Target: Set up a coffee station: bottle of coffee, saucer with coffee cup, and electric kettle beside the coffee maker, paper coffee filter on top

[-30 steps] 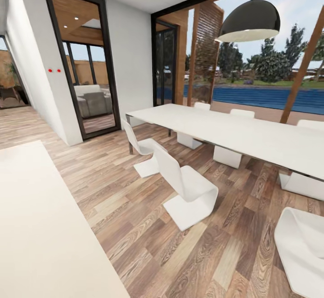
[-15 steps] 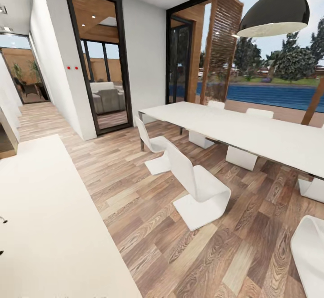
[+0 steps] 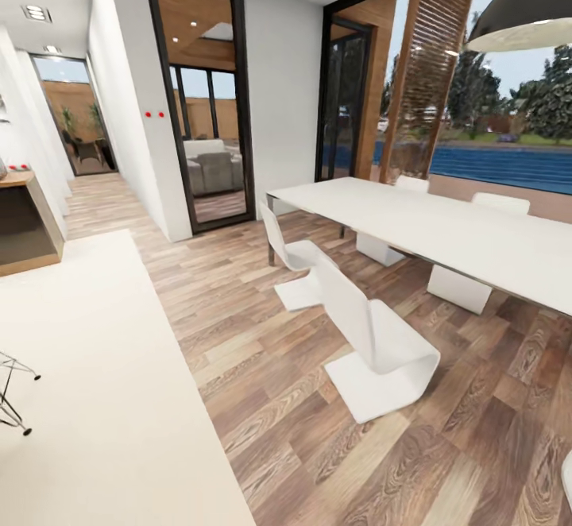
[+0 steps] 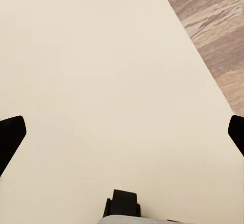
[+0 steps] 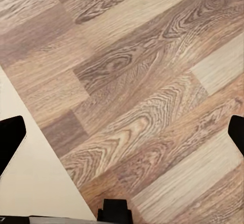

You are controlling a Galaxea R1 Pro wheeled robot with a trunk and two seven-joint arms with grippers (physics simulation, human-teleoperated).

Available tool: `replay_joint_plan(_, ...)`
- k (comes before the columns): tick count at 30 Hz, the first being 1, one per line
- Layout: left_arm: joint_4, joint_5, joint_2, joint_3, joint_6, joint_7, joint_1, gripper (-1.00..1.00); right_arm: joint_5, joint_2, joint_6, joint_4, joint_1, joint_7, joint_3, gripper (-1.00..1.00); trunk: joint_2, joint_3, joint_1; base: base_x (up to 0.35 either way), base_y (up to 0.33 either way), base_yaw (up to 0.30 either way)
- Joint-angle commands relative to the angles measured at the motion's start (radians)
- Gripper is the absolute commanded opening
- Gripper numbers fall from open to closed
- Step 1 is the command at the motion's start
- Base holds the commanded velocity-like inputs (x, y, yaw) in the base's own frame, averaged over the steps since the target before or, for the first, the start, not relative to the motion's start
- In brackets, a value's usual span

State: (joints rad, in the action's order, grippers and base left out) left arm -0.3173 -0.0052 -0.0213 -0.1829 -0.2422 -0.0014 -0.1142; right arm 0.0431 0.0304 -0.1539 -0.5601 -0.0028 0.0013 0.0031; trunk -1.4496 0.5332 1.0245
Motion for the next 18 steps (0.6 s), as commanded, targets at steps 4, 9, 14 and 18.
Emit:
replay_joint_plan(4,0.0,0.0,0.0,-0.003,-0.003,0.0,-0.001,1.0,0.004,0.0,-0.003,0.0,0.0,0.0,0.001,1.0,0.0,0.005,0.001,0.335,0.0,0.186)
replay_joint_plan(9,0.0,0.0,0.0,-0.004,-0.003,0.0,-0.001,1.0,0.004,-0.002,-0.003,0.0,0.0,-0.003,0.001,1.0,0.0,0.01,0.001,0.337,0.0,0.226)
replay_joint_plan(14,0.0,0.003,0.0,-0.004,-0.003,0.0,-0.002,1.0,0.005,-0.004,-0.003,0.0,0.0,-0.004,0.002,1.0,0.0,0.015,0.001,0.337,0.0,0.243)
replay_joint_plan(18,0.0,0.006,0.0,-0.005,-0.003,0.0,-0.002,1.0,0.005,-0.004,-0.003,0.0,0.0,-0.004,0.002,1.0,0.0,0.018,0.001,0.337,0.006,0.246)
